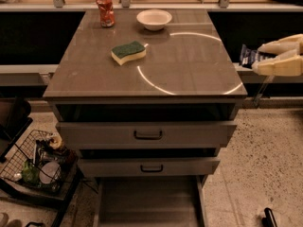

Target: Place rxbar blueberry into bottom drawer

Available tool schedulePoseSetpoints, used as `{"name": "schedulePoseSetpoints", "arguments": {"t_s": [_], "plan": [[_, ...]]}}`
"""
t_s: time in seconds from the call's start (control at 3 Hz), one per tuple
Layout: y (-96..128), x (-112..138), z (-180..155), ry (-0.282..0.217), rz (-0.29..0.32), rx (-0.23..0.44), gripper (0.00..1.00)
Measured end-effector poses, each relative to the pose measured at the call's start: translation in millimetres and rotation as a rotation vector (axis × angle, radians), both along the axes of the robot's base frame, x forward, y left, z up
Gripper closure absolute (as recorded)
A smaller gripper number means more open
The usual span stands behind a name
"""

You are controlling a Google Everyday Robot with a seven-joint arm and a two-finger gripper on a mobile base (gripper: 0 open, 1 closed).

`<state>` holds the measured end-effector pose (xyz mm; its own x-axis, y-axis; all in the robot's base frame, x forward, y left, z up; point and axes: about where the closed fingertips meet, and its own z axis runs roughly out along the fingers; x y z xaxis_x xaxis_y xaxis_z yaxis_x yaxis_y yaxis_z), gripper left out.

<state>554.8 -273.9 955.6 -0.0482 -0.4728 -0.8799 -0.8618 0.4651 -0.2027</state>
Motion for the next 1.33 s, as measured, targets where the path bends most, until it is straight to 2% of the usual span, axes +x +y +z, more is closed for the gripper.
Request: {"name": "schedulePoseSetpoints", "arguments": {"t_s": [0.33, 0.67, 1.0, 1.33], "plan": [[-13.1, -49.6, -5.0, -0.004, -0.024, -0.025, 1.0], [-18.5, -86.6, -54.0, 0.061, -0.045, -0.081, 1.0], [-18.3, -113.4, -114.4, 0.179, -0.004, -0.134, 1.0], [-15.4, -131.2, -167.4, 0.28, 0.084, -0.138, 1.0]]}}
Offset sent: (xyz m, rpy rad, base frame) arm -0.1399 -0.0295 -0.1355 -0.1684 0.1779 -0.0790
